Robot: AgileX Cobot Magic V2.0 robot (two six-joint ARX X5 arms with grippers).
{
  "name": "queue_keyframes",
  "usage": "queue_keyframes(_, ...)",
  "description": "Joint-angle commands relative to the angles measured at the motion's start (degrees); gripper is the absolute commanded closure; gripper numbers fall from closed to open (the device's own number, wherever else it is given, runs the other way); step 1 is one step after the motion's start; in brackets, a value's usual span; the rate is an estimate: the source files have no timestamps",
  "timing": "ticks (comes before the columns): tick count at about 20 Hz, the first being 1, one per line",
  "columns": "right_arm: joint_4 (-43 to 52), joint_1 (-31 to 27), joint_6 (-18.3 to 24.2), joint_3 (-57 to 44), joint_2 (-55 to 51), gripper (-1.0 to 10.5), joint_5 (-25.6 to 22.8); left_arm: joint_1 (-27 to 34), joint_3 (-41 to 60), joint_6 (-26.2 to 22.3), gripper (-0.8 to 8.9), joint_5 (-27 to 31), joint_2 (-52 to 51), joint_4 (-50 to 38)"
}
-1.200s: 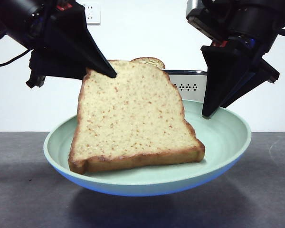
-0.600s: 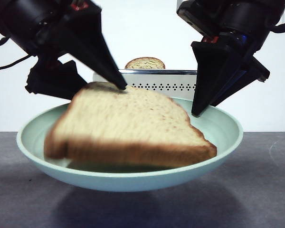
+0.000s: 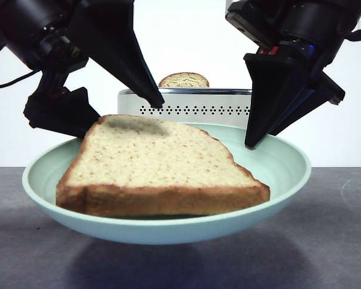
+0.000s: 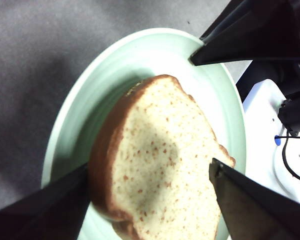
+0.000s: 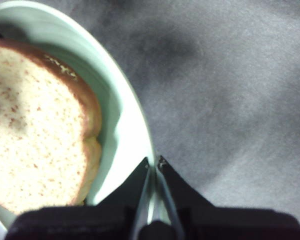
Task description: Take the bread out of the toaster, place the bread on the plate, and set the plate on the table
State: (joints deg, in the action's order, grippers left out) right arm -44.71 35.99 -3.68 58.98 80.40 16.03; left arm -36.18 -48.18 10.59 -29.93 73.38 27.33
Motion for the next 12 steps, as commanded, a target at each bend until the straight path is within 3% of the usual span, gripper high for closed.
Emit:
queue_keyframes(1, 0.50, 0.09, -1.07, -0.04, 0.28, 9.6, 0.52, -0.09, -1.68, 0.17, 4.31, -0.09, -0.31, 1.14)
queue_keyframes(12, 0.46, 0.07, -1.22, -0.04, 0.28, 9.6, 0.55, -0.11, -13.70, -1.60, 4.31, 2.86, -0.50, 10.56)
